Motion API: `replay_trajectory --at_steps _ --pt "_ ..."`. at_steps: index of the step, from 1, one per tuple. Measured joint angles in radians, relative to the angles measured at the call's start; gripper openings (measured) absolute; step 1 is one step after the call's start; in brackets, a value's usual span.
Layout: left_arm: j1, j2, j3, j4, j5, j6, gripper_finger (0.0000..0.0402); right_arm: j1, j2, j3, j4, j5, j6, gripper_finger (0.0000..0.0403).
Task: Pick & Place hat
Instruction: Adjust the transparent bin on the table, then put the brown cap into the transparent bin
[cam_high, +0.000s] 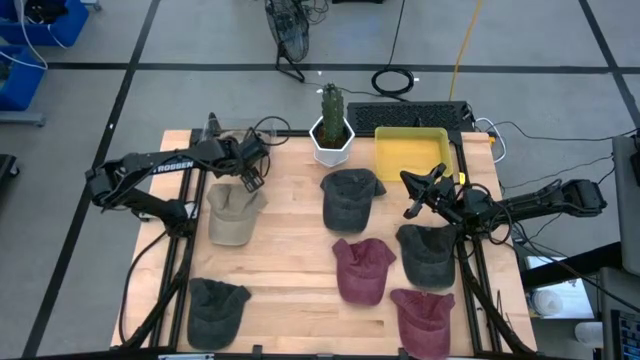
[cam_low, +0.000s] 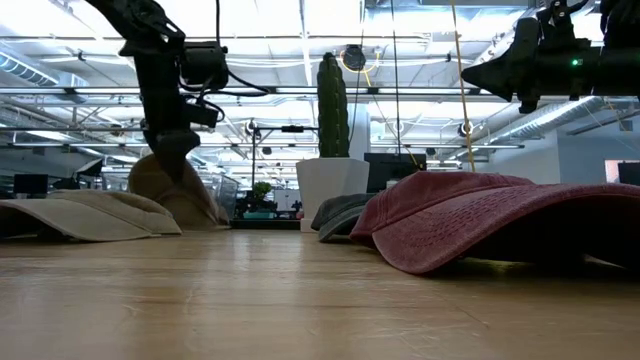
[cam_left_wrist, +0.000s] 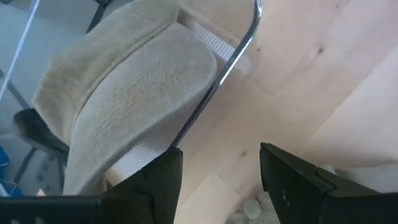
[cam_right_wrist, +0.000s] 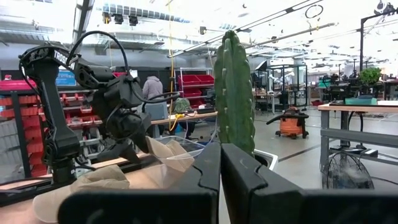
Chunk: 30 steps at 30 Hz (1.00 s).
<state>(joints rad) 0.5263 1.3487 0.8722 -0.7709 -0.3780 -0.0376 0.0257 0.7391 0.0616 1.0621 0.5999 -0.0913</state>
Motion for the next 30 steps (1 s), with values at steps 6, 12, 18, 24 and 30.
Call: replay_trajectory --at_steps 6,12,18,24,30 --pt "-0.048 0.000 0.000 -0.060 0.103 -0.041 0.0216 0.000 0.000 0.000 -0.001 0.000 -0.001 0.0004" --pt "-0.128 -0.002 0.000 -0.202 0.124 -0.079 0.0216 0.000 0.000 0.000 -0.001 0.000 -0.003 0.0004" --pt "-0.225 -0.036 0.000 -0.302 0.125 -0.144 0.0216 0.000 0.000 0.000 0.001 0.001 -0.003 0.0004" --pt "-0.324 -0.133 0.001 -0.301 0.140 -0.192 0.0216 0.000 0.000 0.000 0.004 0.001 -0.003 0.0004" --pt "-0.405 -0.213 0.001 -0.344 0.276 -0.233 0.0216 0.000 0.000 0.000 0.009 0.001 -0.003 0.0004"
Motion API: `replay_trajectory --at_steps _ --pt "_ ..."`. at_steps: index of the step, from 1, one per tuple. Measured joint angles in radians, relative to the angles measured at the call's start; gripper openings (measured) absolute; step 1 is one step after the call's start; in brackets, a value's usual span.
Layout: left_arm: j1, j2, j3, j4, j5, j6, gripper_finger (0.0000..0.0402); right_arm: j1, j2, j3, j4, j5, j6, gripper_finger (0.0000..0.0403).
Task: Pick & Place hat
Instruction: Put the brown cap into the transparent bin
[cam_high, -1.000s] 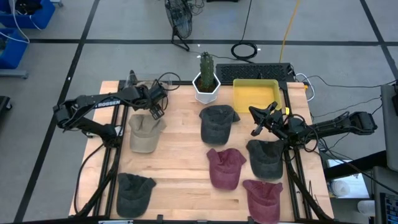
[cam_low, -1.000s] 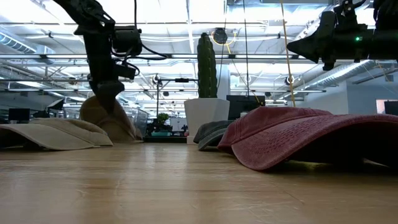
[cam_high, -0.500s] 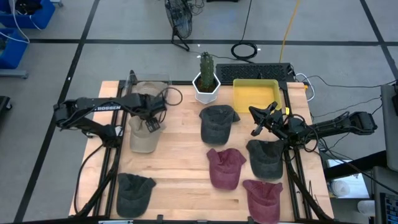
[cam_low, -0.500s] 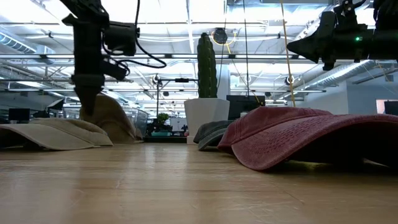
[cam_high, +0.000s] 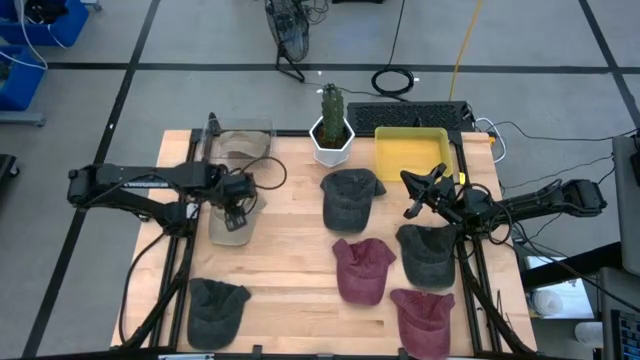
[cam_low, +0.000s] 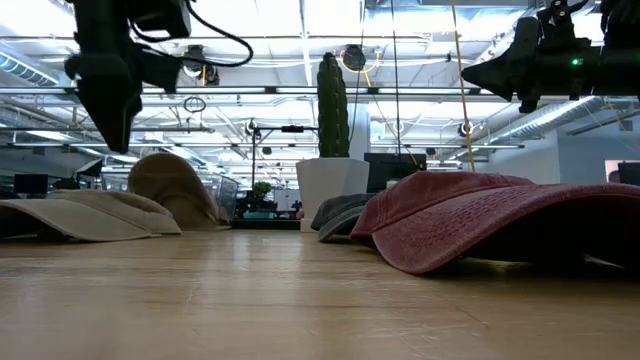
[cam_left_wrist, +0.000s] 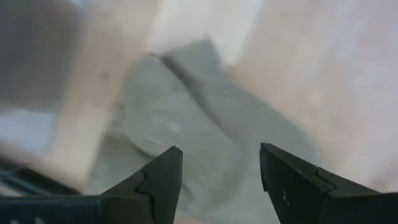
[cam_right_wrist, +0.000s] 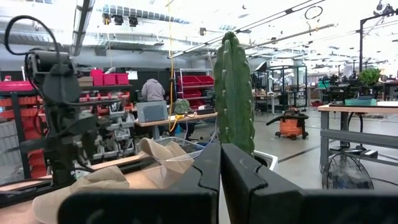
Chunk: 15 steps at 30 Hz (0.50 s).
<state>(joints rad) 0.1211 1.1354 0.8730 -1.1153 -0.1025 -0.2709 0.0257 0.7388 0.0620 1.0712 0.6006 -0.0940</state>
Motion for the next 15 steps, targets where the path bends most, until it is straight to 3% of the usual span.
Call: replay_trajectory --at_steps 9,15 --pt "-0.086 0.030 0.000 -0.143 0.001 -0.016 0.0214 0.000 0.000 0.000 0.002 -0.002 0.025 0.0004" --pt "-0.113 0.037 0.000 -0.156 0.057 -0.031 0.0181 0.008 0.000 0.000 0.002 -0.003 0.054 0.0004"
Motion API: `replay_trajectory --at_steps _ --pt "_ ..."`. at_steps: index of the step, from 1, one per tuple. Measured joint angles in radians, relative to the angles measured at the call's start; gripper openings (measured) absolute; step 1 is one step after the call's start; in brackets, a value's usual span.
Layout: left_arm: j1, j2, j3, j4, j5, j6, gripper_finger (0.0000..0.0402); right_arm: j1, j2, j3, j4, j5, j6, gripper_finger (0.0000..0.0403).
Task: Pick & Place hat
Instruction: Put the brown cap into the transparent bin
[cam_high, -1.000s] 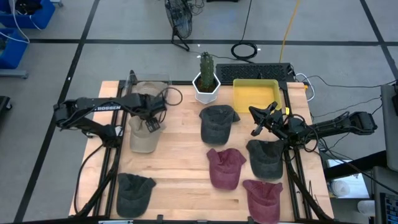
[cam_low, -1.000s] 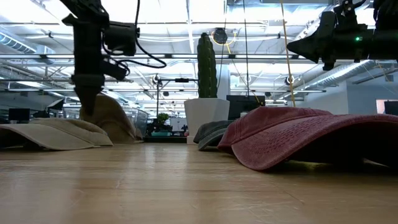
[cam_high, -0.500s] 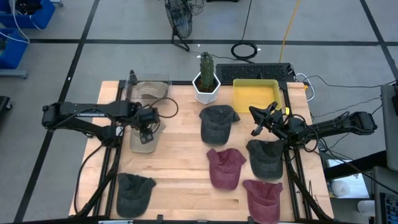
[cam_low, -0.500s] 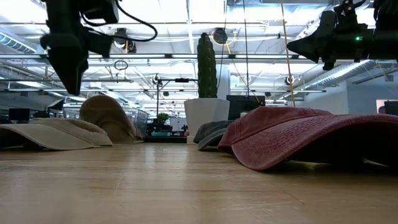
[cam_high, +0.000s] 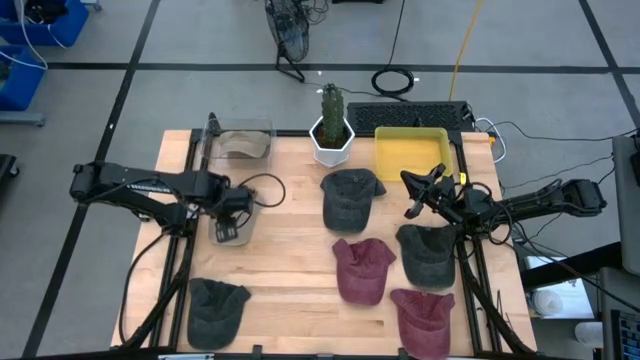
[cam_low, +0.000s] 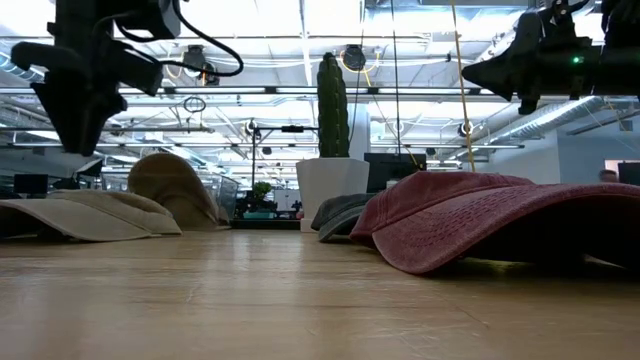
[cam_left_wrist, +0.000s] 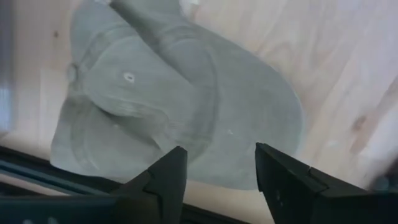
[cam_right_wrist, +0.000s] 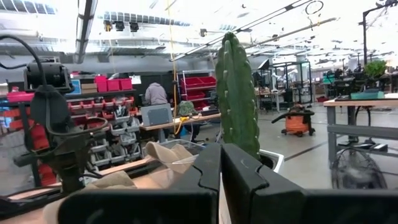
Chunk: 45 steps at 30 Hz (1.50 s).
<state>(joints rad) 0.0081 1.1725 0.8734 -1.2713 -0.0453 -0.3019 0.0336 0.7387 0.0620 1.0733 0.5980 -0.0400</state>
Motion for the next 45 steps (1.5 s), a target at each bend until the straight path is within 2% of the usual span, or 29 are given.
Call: replay_trajectory --at_steps 4,8,13,18,23,35,45 --pt "-0.014 0.000 0.000 -0.019 -0.007 -0.016 0.0157 0.014 0.000 0.000 0.000 0.000 0.002 0.0004" --pt "-0.009 0.000 0.000 -0.005 -0.046 -0.042 0.0157 0.032 0.000 0.000 0.000 -0.001 0.002 0.0004" --pt "0.010 0.000 -0.021 0.004 -0.059 -0.079 0.0194 0.059 0.000 0.000 0.000 -0.001 0.002 0.0004" --pt "0.018 0.000 -0.109 0.038 -0.052 -0.073 0.0239 0.084 0.000 0.000 -0.001 -0.001 0.015 0.0004" --pt "0.019 0.000 -0.144 0.048 -0.052 -0.059 0.0261 0.100 0.000 0.000 -0.001 -0.001 0.018 0.0004" --pt "0.018 0.000 -0.130 0.088 -0.094 -0.069 0.0230 0.100 0.000 0.000 -0.008 -0.001 0.029 0.0004" --pt "0.057 0.044 -0.130 0.121 -0.097 -0.126 0.0228 0.099 0.000 0.000 -0.002 -0.001 0.028 0.0004"
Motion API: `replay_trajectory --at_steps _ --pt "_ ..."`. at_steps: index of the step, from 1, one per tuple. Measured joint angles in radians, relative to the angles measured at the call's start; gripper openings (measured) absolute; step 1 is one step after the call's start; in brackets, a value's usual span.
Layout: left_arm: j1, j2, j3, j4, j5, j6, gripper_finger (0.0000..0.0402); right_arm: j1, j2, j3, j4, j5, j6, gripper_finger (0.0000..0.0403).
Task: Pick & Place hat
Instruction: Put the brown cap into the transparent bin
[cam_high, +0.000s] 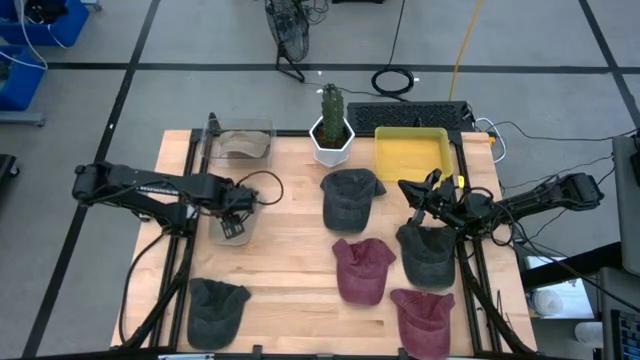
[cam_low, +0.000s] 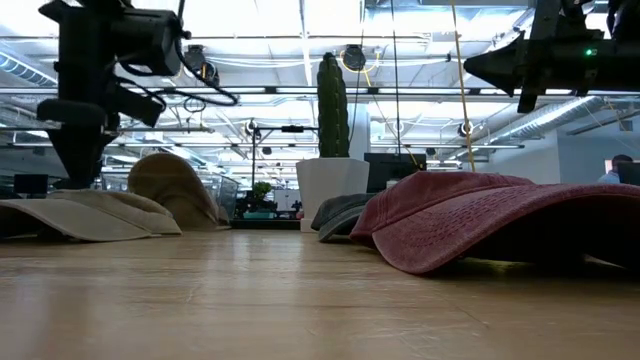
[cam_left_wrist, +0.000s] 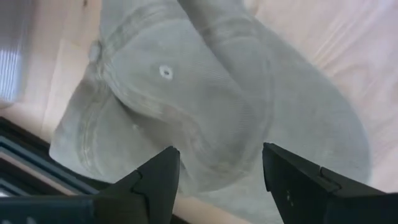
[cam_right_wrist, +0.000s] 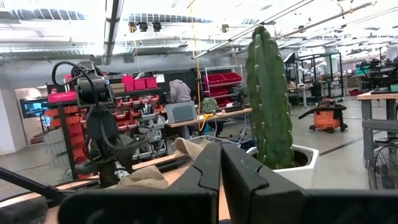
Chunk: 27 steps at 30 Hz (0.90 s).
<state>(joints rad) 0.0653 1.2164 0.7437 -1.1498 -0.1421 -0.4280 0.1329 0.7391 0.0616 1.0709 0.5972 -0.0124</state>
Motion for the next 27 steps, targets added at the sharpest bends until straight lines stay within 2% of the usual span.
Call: replay_trajectory --at_steps 10,18,22,27 --pt "0.038 0.102 0.000 0.053 0.012 0.014 0.0227 0.000 0.000 0.000 0.002 0.000 0.000 0.0004" --pt "0.035 0.119 0.000 0.063 0.040 0.056 0.0217 0.000 0.000 0.000 0.002 0.000 0.000 0.0004" --pt "0.034 0.119 0.000 0.065 0.049 0.067 0.0165 0.000 0.000 0.000 0.002 0.000 0.000 0.0004" --pt "0.034 0.119 0.000 0.060 0.051 0.063 0.0060 0.000 0.000 0.000 0.002 0.000 0.001 0.0004"
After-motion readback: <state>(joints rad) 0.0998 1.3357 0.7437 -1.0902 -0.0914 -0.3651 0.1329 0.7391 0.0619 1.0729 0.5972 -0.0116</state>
